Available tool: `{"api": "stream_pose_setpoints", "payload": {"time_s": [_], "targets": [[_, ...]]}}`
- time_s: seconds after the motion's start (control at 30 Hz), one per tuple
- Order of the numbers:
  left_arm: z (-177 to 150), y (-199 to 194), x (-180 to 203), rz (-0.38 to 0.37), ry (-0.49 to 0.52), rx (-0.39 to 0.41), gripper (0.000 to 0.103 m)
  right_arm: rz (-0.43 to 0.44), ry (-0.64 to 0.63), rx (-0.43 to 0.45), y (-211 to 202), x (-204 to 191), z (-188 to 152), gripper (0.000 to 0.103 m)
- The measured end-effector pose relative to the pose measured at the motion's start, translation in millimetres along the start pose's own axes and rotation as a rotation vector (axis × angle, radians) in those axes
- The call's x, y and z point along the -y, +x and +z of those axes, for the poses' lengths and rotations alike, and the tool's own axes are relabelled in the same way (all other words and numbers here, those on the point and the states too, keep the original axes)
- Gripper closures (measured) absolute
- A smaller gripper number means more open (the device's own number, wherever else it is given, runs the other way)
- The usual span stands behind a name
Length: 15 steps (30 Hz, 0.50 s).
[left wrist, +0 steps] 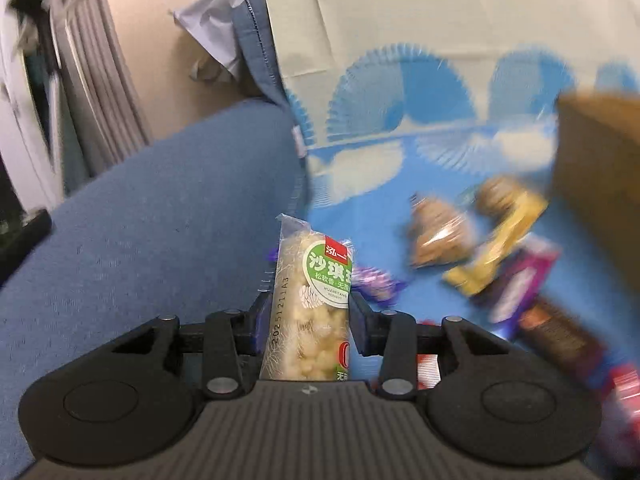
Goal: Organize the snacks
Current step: 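Grasp the white-green peanut bag with the left tool while the right tool grasps the red spicy bag, then lift the peanut bag with the left tool while the right tool lifts the red bag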
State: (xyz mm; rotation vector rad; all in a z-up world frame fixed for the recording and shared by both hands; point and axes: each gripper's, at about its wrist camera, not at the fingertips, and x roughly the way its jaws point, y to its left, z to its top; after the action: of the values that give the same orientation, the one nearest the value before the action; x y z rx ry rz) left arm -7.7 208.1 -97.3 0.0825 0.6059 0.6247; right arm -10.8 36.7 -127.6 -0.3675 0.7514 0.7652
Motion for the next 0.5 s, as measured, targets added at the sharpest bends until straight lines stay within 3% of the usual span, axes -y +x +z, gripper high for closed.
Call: {"api": "stream_pose_setpoints", "payload": {"time_s": [0.1, 0.23, 0.37, 0.5], "targets": [[5.6, -17.5, -15.7, -0.196, -0.149, -0.089, 0.058, -0.031, -0.038, 0.01, -0.8, -0.6, 0.0, 0.092], [0.7, -26.4, -22.4, -0.367, -0.254, -0.272, 0.058, -0.102, -0.135, 0.035, -4.7, -10.3, -2.7, 0.092], [-13.6, -17.2, -31.1, -0.42, -0.263, -0.474, 0.058, -0.144, -0.231, 0.015, -4.5, -19.0, -9.7, 0.092], [-29.1, -13.5, -43.6, -0.458, -0.296, -0.59, 0.058, -0.049, -0.22, 0.004, -10.6, -19.1, -12.9, 0.077]]}}
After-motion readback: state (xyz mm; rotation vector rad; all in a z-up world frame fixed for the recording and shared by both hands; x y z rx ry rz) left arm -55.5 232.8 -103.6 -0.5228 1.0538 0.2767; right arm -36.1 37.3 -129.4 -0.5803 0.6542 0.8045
